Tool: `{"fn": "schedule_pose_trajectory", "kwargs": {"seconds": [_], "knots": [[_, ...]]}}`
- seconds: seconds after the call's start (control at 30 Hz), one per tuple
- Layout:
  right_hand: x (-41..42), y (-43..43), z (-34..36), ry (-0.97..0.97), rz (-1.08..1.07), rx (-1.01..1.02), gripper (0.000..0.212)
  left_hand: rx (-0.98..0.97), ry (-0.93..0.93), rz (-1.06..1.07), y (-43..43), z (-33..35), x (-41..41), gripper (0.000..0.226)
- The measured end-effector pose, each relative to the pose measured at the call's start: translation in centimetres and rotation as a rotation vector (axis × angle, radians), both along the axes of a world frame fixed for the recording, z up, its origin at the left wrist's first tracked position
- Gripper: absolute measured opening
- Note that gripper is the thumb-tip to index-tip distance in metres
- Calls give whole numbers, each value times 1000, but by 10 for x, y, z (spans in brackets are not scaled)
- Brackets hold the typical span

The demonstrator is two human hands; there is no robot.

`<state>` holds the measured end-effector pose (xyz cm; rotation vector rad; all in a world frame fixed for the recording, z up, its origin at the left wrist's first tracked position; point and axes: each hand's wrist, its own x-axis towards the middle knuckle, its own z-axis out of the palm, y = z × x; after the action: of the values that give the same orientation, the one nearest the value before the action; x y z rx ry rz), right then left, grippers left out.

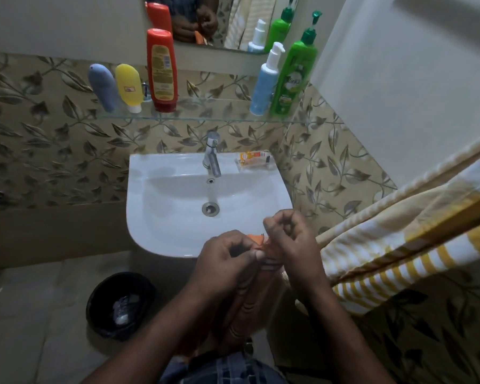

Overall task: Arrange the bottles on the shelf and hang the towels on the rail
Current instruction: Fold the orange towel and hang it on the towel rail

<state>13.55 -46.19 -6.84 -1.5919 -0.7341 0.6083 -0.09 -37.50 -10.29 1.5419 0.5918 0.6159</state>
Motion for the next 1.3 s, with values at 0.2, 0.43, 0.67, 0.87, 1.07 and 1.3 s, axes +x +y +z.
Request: {"fn": "schedule_pose_trajectory", "kwargs": {"seconds": [0.2, 0.43, 0.67, 0.87, 1.07, 1.3], "knots": [[29, -32, -16, 2, 167, -65, 16, 28, 75, 6, 6, 4, 6, 21], [43, -44, -22, -53, 53, -46, 12, 68, 159, -70, -7, 8, 12, 22], [32, -36, -23, 41, 70, 6, 7, -193, 140, 38, -15, 10, 15, 19], [23, -38, -29, 69, 94, -7, 10, -288, 145, 160, -19, -3, 21, 28], [19, -37, -31, 13, 83, -42, 5, -392, 107, 229, -13, -11, 25, 29], [8, -36, -30, -107, 130, -92, 8, -536, 62, 222, -20, -8, 30, 21]]}}
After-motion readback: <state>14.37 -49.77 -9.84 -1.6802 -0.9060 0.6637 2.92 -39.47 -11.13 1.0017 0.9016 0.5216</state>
